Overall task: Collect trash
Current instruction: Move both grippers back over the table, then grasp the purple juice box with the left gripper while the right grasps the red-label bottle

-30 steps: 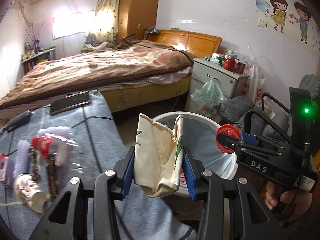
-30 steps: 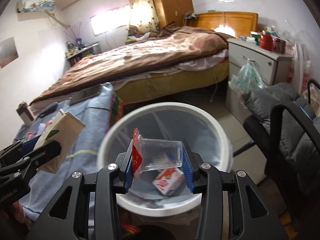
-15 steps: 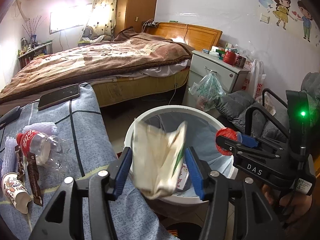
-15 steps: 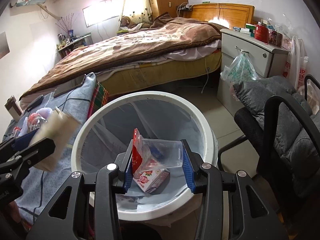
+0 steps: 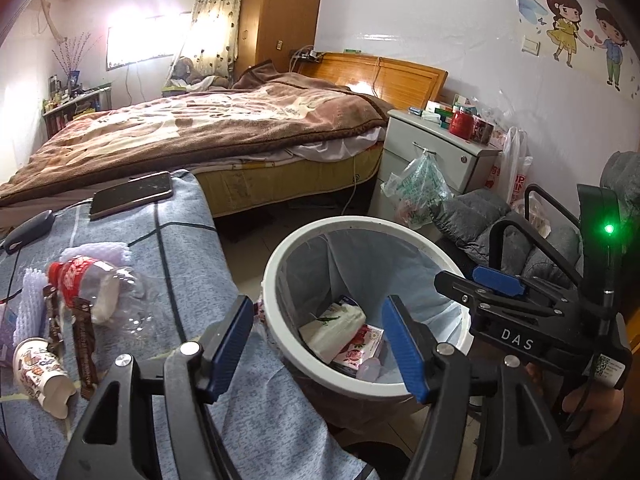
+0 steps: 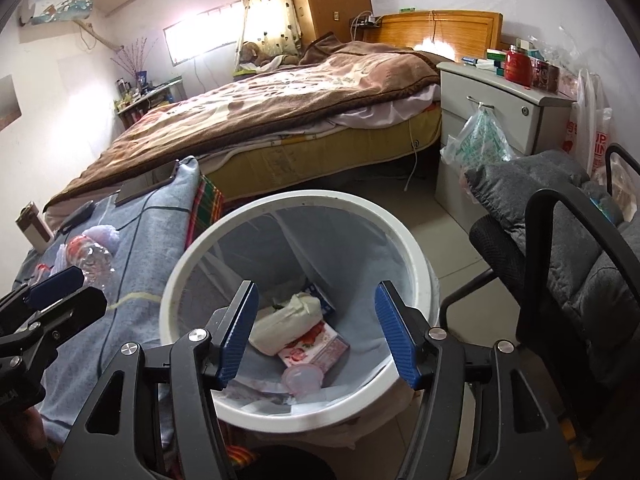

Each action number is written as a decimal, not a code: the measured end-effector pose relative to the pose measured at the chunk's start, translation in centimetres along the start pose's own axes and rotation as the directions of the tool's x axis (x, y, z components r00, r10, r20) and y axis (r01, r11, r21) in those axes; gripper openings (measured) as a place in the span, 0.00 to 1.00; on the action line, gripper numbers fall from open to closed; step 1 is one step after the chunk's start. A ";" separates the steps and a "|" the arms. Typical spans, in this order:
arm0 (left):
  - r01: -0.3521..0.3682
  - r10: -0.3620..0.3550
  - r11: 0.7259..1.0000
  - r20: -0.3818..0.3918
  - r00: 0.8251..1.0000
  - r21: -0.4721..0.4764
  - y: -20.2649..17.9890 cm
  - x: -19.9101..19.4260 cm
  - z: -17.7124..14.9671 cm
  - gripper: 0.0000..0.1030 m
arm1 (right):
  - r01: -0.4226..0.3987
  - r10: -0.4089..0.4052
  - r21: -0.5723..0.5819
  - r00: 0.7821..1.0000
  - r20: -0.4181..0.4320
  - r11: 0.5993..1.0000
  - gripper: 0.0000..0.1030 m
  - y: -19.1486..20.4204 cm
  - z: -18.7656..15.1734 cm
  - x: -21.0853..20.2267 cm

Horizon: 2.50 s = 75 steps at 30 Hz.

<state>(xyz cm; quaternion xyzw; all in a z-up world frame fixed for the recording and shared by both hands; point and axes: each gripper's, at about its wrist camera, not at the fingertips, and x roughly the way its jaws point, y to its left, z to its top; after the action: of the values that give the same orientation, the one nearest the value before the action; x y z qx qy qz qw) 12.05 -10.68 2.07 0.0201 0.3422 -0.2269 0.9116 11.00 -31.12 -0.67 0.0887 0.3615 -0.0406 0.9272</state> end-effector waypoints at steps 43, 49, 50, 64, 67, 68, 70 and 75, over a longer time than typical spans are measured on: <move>-0.240 0.263 0.953 0.110 0.958 -0.185 13.5 -11.6 -4.7 0.67 | -0.191 0.201 -0.187 0.979 0.037 0.964 0.60 13.9 -1.3 -2.0; -0.296 0.324 0.927 0.093 0.942 -0.230 16.8 -13.0 -5.8 0.67 | -0.220 0.229 -0.223 0.973 0.016 0.950 0.60 16.2 -1.5 -1.2; -0.301 0.331 0.923 0.092 0.939 -0.239 17.4 -13.2 -6.0 0.67 | -0.225 0.233 -0.228 0.972 0.012 0.947 0.60 16.6 -1.5 -1.0; -0.390 0.427 0.856 0.038 0.903 -0.340 25.0 -14.6 -7.5 0.68 | -0.238 0.246 -0.325 0.969 -0.020 0.915 0.60 20.6 0.3 2.3; -0.401 0.436 0.847 0.025 0.900 -0.350 26.4 -14.3 -7.5 0.69 | -0.237 0.240 -0.355 0.970 -0.038 0.904 0.60 21.2 1.0 3.8; -0.406 0.439 0.844 0.017 0.898 -0.351 26.9 -14.1 -7.5 0.70 | -0.239 0.239 -0.359 0.970 -0.046 0.902 0.60 21.3 1.2 4.2; -0.417 0.445 0.838 -0.002 0.895 -0.352 27.7 -13.7 -7.5 0.70 | -0.243 0.234 -0.364 0.970 -0.069 0.899 0.60 21.6 1.5 5.0; -0.426 0.440 0.835 -0.042 0.897 -0.348 29.3 -12.0 -7.4 0.70 | -0.256 0.232 -0.416 0.967 -0.108 0.873 0.61 22.6 1.5 6.5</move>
<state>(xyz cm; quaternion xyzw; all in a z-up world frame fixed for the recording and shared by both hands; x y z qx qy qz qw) 12.08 21.81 0.52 -0.0691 0.3454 0.0490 0.9346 19.93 -9.36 -0.90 -0.0701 0.3726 0.1591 0.9116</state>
